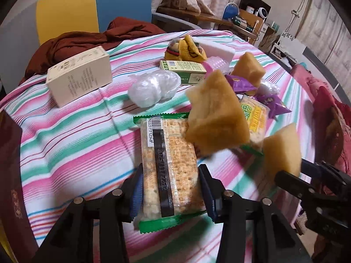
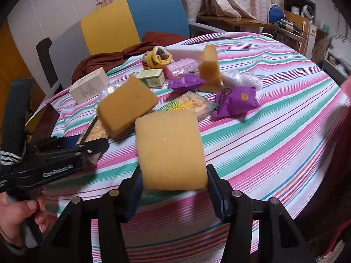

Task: Organize objects
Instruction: 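Grasp the clear cracker pack with the left gripper while the right gripper lifts the sponge, then lower the cracker pack and sponge into the gold tray and open both grippers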

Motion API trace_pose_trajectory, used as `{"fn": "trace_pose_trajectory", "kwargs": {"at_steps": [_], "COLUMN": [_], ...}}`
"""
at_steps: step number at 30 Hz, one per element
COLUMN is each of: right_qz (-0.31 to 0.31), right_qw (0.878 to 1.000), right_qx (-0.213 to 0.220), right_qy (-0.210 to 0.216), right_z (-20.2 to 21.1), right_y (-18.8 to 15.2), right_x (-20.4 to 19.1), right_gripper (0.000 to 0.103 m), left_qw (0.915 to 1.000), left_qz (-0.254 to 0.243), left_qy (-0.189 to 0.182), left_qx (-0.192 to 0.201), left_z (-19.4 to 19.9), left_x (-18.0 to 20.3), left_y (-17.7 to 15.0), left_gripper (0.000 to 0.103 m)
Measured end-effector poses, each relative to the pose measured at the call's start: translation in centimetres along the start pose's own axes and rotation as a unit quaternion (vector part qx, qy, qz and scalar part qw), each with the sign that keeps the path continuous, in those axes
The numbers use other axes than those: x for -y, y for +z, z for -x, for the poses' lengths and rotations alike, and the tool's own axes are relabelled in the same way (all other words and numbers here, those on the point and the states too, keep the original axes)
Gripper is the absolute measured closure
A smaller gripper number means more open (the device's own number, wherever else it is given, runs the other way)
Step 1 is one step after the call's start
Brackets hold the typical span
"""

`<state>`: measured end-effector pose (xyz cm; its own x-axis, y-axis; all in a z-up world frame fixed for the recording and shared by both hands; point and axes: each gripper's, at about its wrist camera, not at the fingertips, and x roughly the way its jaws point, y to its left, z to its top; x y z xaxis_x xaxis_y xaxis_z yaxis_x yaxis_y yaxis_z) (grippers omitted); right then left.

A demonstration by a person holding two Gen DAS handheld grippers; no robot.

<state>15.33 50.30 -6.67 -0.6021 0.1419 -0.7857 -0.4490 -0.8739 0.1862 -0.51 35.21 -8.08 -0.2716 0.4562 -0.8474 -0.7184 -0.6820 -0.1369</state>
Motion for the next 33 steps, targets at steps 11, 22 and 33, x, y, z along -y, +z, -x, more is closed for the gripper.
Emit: {"fn": "trace_pose_trajectory", "kwargs": {"at_steps": [11, 22, 33], "right_qz": [0.035, 0.065, 0.152], "right_qw": [0.999, 0.997, 0.981], "right_qx": [-0.007, 0.006, 0.01], "right_qy": [0.019, 0.049, 0.12], "right_z": [0.5, 1.5, 1.1], "right_y": [-0.9, 0.4, 2.8], "right_x": [-4.3, -11.2, -23.6], "right_gripper": [0.048, 0.048, 0.048], "left_qw": [0.996, 0.9889, 0.9791], "left_qz": [0.059, 0.1, 0.155], "left_qy": [-0.042, -0.045, 0.005], "left_qx": [0.052, 0.1, 0.132], "left_z": [5.5, 12.0, 17.2], "left_x": [-4.2, -9.2, -17.7], "left_y": [-4.5, -6.9, -9.3], "left_gripper": [0.056, 0.056, 0.056]}}
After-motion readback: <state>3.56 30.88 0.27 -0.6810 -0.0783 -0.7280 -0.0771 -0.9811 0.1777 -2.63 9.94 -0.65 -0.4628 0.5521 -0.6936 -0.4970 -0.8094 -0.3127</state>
